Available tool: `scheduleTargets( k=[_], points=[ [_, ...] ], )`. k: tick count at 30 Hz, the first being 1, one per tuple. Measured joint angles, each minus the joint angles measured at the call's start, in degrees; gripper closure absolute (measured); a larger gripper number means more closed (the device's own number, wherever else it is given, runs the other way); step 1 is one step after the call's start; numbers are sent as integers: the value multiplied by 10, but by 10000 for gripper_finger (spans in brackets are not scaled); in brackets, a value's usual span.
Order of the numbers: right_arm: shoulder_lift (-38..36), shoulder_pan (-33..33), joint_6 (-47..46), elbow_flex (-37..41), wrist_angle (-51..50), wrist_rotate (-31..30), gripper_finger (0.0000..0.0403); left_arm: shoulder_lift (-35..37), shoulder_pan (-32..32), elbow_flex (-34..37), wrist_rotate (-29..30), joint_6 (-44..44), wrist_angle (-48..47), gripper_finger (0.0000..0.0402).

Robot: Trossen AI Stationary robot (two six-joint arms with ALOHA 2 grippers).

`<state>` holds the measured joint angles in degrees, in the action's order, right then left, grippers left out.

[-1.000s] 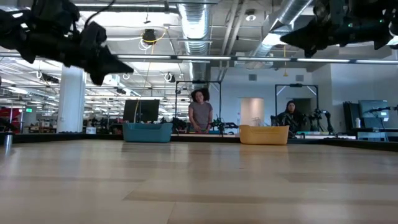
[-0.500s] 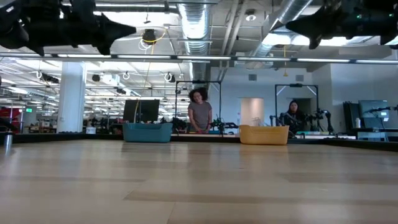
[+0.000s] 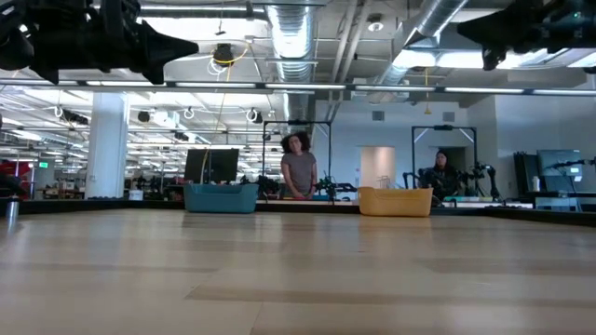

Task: Sort & place blocks by color
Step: Return to Home Position

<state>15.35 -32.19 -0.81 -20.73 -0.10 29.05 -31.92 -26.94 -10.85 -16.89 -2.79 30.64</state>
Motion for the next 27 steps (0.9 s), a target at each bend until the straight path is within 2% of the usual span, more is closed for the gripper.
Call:
scheduleTargets(
  k=[6, 11, 16, 20, 23, 27],
  points=[
    [-1, 13, -4, 0, -7, 3, 397, -4, 0, 0, 12, 11, -2, 401],
    [-1, 37, -36, 0, -14, 45, 397, -4, 0, 0, 32, 10, -2, 402],
    [-1, 85, -52, 0, -13, 49, 398, -4, 0, 0, 6, 16, -2, 402],
    [-1, 132, -48, 0, -13, 42, 399, -4, 1, 10, -14, 31, 8, 402],
    [-2, 165, -8, 9, -12, 39, 399, 0, 13, 32, -19, 50, 6, 402],
    [-8, 182, 0, 33, -14, -6, 398, 15, 20, 38, -20, 63, 6, 402]
  ],
)
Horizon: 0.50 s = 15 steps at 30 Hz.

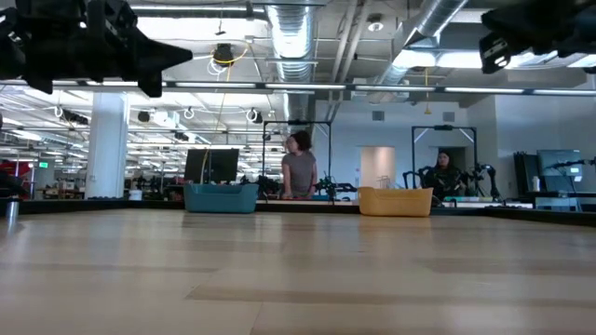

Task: Sort & place blocks by color
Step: Return to Home Position

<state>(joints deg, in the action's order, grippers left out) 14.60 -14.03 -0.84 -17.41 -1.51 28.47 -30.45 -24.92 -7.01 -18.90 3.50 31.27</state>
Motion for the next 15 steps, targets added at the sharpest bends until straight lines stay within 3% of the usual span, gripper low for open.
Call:
scheduleTargets(
  k=[5, 12, 15],
  points=[
    [-33, 2, -26, 4, -6, 1, 400, 45, 1, 0, 0, 3, -18, 402],
    [-146, 1, -21, 11, -60, -6, 400, 110, 8, 8, -6, 2, -81, 402],
    [-144, 2, -13, 42, -51, 1, 400, 131, 15, 29, -5, 0, -74, 402]
  ],
)
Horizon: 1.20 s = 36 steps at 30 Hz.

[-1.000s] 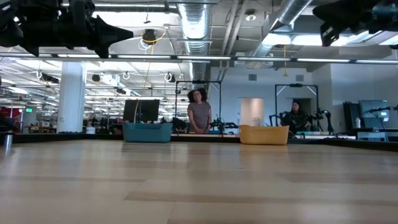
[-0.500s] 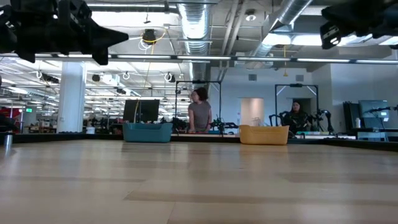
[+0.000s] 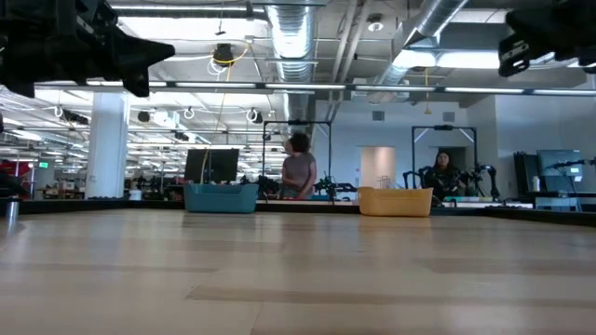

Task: Sort & place blocks by color
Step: Return to Home Position

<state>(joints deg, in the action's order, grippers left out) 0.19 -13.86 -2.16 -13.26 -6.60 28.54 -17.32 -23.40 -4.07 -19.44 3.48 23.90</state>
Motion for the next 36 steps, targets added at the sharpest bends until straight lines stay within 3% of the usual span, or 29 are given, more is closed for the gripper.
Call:
scheduleTargets(
  k=[7, 17, 25, 31, 36],
  points=[
    [3, 0, -75, 126, 249, -25, 401, 51, 32, 34, 7, 25, -22, 402],
    [2, 30, -132, 127, 206, -49, 400, 99, 70, 35, 28, 18, -94, 402],
    [0, 113, -22, 127, 177, -151, 389, 99, 96, 35, 126, -25, -100, 402],
    [0, 117, -42, 127, 173, -151, 394, 102, 96, 29, 126, -20, -128, 402],
    [0, 117, -43, 127, 173, -150, 392, 150, 96, 27, 110, -18, -176, 401]
  ],
)
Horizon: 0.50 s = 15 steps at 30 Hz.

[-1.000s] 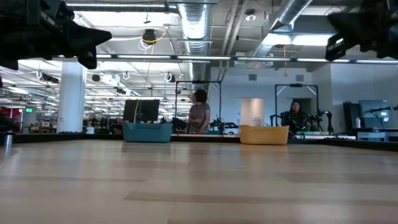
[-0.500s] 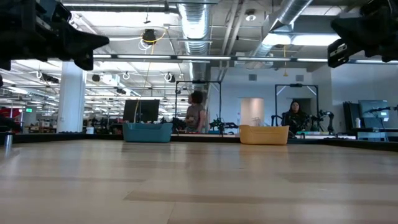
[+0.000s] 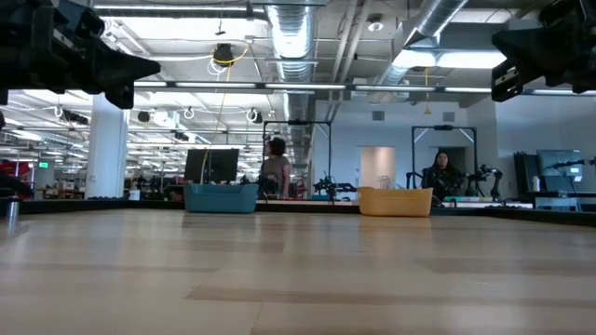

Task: Sort & place blocks by color
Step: Return to Home Position

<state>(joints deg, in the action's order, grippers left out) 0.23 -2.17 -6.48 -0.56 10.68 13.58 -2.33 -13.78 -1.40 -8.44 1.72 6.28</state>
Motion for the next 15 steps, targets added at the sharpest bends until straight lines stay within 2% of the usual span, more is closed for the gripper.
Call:
scheduleTargets(
  k=[2, 6, 15],
  points=[
    [0, 0, 1, 0, 0, 1, 389, 24, 0, 0, -5, 0, -26, 401],
    [0, 0, 20, 0, 1, 2, 386, 19, 0, 8, -17, -16, -19, 402],
    [1, -2, 84, 0, -4, -1, 385, 21, 0, 8, -5, -22, -26, 402]
  ],
)
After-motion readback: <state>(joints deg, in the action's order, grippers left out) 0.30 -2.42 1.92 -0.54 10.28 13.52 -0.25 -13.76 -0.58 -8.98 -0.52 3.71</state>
